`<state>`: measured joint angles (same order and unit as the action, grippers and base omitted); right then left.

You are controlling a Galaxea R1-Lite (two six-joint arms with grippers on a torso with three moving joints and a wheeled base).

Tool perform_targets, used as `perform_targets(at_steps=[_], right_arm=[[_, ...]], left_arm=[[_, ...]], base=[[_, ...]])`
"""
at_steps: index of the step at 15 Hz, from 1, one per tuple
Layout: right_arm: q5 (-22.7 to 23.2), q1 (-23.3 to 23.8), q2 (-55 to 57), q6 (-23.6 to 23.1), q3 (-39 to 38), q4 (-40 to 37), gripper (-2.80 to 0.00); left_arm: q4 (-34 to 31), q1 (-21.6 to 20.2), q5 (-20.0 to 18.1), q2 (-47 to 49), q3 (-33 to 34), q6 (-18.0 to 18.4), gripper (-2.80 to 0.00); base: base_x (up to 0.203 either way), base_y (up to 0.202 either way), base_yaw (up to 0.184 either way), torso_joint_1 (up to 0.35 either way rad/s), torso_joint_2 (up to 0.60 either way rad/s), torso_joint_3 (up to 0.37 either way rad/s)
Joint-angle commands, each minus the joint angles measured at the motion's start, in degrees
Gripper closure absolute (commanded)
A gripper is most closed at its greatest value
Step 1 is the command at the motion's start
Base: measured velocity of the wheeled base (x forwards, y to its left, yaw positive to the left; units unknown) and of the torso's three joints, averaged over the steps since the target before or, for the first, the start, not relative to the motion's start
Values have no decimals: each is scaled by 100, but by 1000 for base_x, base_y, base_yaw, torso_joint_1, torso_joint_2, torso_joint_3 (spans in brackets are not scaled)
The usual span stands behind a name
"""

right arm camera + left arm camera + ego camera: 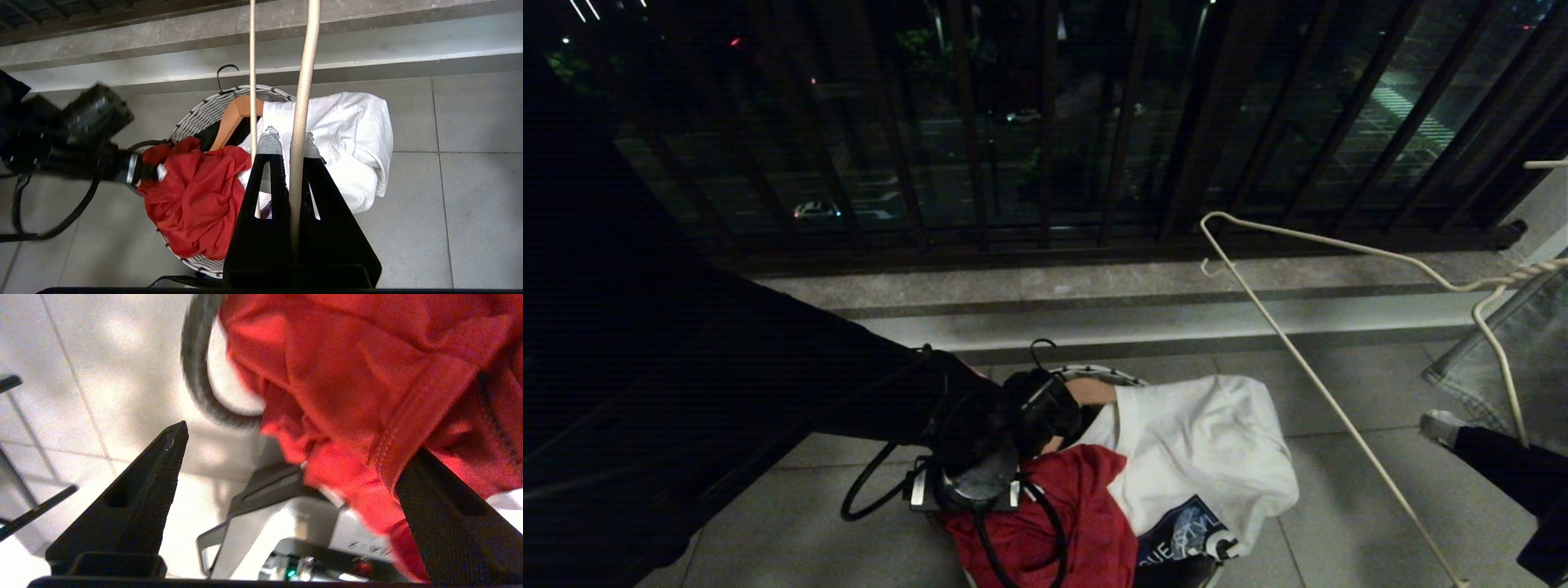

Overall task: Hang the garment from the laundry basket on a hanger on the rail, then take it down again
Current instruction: Pick up clothes from the basket

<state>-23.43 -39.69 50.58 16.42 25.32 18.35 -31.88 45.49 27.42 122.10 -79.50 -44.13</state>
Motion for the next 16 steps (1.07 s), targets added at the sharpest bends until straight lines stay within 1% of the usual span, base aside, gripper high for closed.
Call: perform_targets(at_steps=[1,5,7,8,9,10,12,14,16], right_arm=[[-12,-3,5,10,-1,11,0],[-4,-3,13,10,-1,11,0],[-4,-3,35,10,-1,11,0],[-4,-3,68,19,-10,11,0],[-4,-3,78,19,-12,11,0],[-4,-3,80,19,-17,11,0],[-4,-3,84,19,-18,11,0],[-4,-3,84,19,-10,11,0],[-4,-3,84,28,-14,11,0]], left_arm=[[118,36,10,-158,468,-39,-280],[558,30,69,-498,1387,-69,-280],[899,-7,137,-561,1800,-69,-280],[1078,-18,250,-584,1961,-69,-280],[1219,-27,441,-603,2094,-76,-280],[1307,-31,537,-641,2158,-78,-280],[1308,-6,537,-714,2125,-137,-280],[1309,37,457,-838,1942,-146,-280],[1307,190,226,-1084,1835,-140,-280]], base=[[0,0,0,0,0,0],[0,0,0,0,0,0],[0,0,0,0,0,0],[0,0,0,0,0,0],[0,0,0,0,0,0],[0,0,0,0,0,0],[0,0,0,0,0,0],[0,0,0,0,0,0],[0,0,0,0,0,0]])
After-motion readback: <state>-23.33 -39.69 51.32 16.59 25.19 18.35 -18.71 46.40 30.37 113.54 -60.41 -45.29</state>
